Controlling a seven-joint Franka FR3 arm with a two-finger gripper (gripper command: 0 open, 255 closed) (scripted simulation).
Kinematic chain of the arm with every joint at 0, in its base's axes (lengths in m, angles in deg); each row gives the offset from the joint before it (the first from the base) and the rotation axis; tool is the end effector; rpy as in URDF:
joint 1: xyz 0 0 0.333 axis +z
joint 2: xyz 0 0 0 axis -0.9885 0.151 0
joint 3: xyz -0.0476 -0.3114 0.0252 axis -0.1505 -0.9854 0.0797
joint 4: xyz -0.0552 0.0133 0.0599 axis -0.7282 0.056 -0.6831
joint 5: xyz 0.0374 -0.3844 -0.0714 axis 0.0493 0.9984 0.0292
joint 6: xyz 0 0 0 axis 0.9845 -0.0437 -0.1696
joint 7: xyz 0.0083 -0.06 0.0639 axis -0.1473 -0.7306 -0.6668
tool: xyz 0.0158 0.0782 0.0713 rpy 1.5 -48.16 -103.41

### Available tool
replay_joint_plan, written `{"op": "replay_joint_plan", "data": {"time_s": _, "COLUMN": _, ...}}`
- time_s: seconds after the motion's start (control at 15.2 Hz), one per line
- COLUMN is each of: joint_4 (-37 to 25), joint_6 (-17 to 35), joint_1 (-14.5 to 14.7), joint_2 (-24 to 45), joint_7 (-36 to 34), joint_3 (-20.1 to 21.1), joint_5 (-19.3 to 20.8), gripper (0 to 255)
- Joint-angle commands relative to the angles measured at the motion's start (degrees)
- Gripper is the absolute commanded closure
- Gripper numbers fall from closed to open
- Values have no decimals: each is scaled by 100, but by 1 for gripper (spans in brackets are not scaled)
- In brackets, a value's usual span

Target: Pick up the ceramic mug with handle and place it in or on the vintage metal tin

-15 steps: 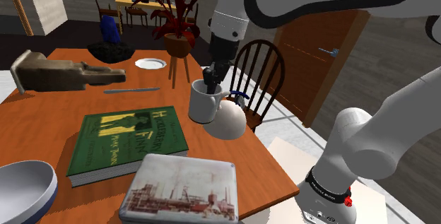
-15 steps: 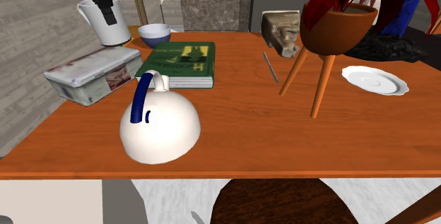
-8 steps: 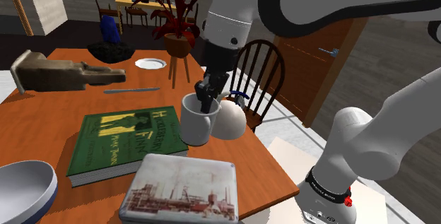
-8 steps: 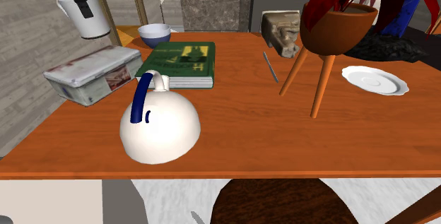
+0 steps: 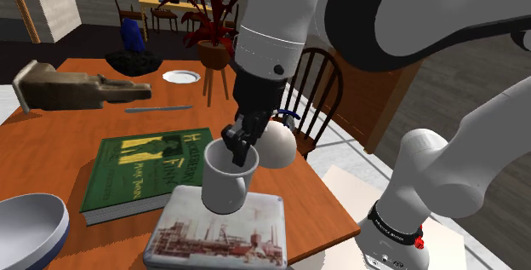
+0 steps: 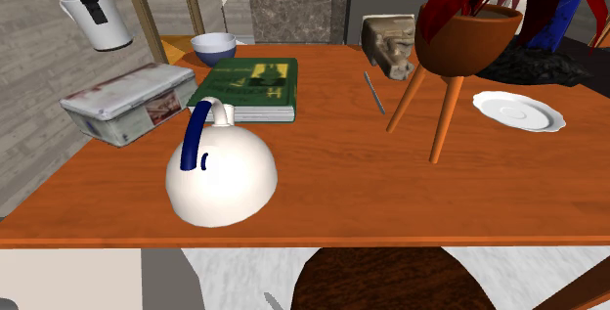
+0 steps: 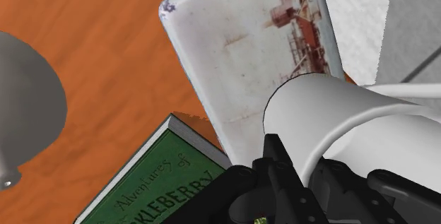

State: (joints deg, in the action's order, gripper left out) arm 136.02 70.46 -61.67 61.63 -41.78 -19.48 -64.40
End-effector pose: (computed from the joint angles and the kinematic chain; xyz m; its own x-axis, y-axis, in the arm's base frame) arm 0.3049 0.3332 0.5328 0.9785 0.1900 0.0799 0.1960 -0.9777 -0.0755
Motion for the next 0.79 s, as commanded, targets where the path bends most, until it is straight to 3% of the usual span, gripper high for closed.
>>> {"op": "replay_joint_plan", "data": {"time_s": 0.0, "joint_4": 133, "joint_6": 146, "joint_1": 13, "joint_2": 7, "joint_7": -14, "joint_3": 31, "joint_5": -18, "gripper": 255}}
{"op": "replay_joint_plan", "data": {"time_s": 0.73, "joint_4": 828, "joint_6": 1026, "joint_1": 34, "joint_2": 196, "joint_7": -4, "joint_3": 165, "joint_5": -62, "gripper": 255}}
